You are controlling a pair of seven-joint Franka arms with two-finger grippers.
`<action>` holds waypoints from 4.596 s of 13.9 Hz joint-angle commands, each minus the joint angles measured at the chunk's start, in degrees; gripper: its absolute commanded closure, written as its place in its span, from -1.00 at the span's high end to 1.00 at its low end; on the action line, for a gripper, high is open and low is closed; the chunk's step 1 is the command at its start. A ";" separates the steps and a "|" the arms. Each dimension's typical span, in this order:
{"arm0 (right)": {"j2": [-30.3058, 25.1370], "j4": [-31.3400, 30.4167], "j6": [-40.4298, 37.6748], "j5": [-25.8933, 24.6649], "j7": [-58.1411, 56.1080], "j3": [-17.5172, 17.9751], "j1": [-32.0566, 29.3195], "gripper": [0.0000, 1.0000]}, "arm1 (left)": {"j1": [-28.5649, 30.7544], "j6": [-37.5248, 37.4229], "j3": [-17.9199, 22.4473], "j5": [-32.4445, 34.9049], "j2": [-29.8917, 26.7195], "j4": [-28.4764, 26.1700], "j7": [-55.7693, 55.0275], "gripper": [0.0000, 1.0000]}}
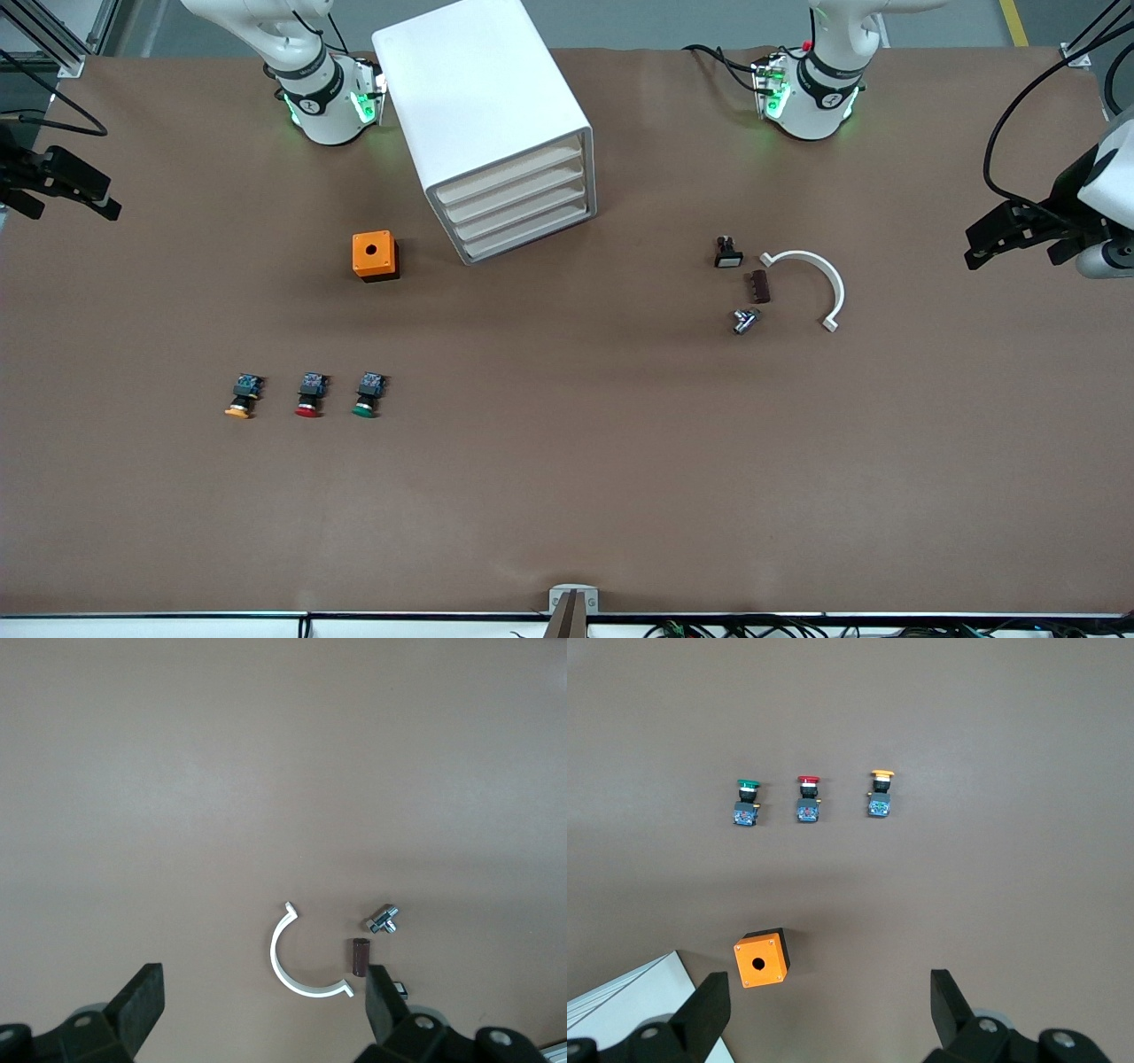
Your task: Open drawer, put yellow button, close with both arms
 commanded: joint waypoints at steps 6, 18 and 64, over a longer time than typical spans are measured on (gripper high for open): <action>-1.53 -1.41 0.54 -0.99 -2.83 -0.11 0.25 1.00 | 0.18 -0.50 0.57 2.97 3.66 0.70 -0.83 0.99; -1.62 -1.41 0.63 -1.17 -2.57 -0.02 0.34 1.00 | -7.89 2.67 -0.31 5.27 23.71 0.87 -25.48 0.99; -1.35 -1.05 0.37 -1.26 -2.74 0.07 0.60 1.00 | -36.64 -21.24 -0.84 -66.27 49.29 12.12 -129.41 -0.14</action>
